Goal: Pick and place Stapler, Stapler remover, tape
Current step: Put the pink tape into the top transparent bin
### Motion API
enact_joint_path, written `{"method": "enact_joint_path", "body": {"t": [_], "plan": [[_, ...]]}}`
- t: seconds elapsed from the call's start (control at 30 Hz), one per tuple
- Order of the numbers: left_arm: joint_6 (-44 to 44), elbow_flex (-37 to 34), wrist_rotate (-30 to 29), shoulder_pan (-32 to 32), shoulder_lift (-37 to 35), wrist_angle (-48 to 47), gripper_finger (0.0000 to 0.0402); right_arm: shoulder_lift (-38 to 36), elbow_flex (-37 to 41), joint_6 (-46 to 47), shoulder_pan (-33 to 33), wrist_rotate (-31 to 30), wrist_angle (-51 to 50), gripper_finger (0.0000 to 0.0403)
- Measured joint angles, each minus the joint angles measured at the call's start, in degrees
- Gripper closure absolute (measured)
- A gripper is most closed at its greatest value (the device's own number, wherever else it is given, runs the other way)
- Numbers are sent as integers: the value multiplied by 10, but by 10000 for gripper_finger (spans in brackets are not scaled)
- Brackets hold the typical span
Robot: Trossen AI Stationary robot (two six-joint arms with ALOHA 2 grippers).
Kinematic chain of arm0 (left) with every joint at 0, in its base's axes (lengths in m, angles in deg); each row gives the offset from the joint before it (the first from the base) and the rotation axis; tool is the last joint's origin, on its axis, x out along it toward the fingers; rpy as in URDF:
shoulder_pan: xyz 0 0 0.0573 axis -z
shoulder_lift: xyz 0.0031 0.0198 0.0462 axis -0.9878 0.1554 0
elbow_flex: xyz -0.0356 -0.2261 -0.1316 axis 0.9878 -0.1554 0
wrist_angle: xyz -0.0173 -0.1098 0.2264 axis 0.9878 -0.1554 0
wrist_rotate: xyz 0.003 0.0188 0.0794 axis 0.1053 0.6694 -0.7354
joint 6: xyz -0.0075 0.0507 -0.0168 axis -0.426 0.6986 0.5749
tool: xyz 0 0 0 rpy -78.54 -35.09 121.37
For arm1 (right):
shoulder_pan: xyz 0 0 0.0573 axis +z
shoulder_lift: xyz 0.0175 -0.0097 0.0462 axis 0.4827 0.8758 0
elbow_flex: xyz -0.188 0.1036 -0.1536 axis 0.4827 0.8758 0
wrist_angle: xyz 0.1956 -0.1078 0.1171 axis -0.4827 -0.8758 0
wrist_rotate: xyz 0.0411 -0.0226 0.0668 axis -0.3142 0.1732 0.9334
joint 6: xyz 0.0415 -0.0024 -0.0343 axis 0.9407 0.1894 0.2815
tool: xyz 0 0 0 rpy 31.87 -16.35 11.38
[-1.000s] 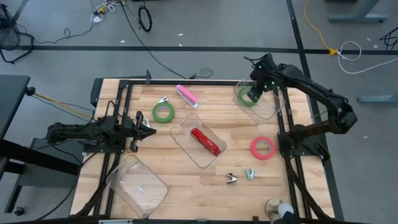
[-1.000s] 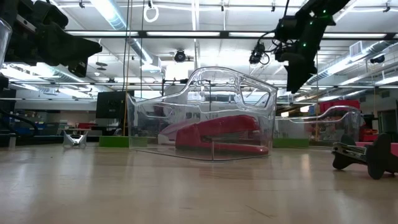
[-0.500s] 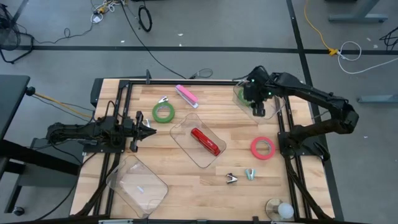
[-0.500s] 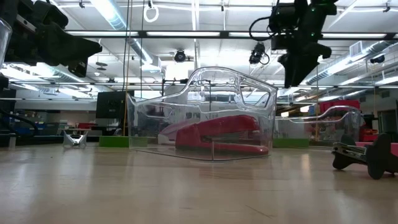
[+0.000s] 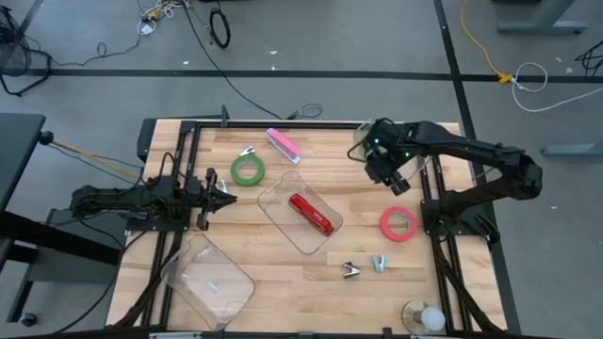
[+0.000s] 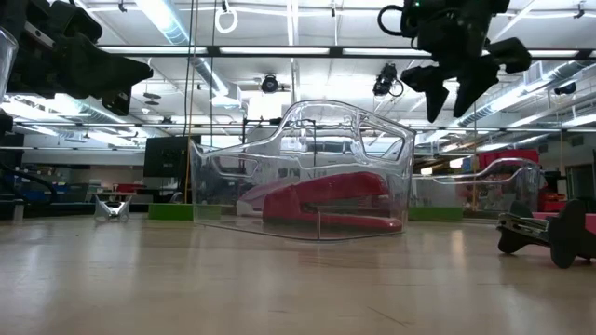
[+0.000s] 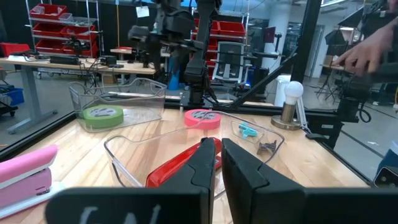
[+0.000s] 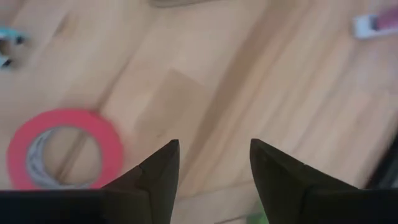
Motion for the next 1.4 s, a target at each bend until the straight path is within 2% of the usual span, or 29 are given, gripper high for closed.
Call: {"method": "enact_joint_path", "body": {"t": [0.5, 0.93, 1.3, 1.4], "plan": [[0, 0, 0, 0, 0, 0, 372, 55, 0, -69, 90, -5, -57, 206], [0, 0, 0, 0, 0, 0, 371, 58, 95, 47, 149, -5, -19, 206], [0, 0, 0, 0, 0, 0, 371, 55, 167, 59, 179, -5, 42, 206], [0, 0, 0, 0, 0, 0, 372, 55, 191, 54, 181, -24, 58, 206]]}}
